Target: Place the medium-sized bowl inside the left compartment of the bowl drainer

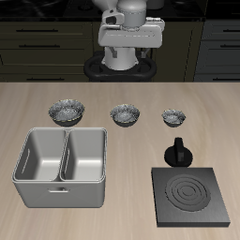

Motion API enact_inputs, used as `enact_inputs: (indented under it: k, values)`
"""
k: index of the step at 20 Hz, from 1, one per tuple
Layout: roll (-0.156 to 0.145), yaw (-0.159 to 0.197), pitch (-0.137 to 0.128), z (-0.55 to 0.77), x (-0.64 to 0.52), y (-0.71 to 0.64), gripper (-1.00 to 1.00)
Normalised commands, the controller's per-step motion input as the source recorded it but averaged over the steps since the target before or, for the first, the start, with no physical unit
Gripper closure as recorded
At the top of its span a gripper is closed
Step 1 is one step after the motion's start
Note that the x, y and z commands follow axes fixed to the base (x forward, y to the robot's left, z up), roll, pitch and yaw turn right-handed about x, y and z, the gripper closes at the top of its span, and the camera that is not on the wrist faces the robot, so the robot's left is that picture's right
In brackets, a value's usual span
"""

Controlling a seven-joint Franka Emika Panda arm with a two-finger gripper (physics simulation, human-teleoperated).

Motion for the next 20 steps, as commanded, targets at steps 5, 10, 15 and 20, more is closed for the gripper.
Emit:
enact_inputs:
  k: [5,10,15,20]
  values:
    - [0.023,0.009,-0.004,-0.34,-0.07,0.13,-1.00]
    - [-0.004,0.000,-0.023,-0.37,-0.02,0.02,-1.00]
    - [-0.002,0.009,0.015,-0.36,0.07,-0.02,-1.00]
    - [0.002,0.011,0.026,-0.44,0.11,0.06,-1.00]
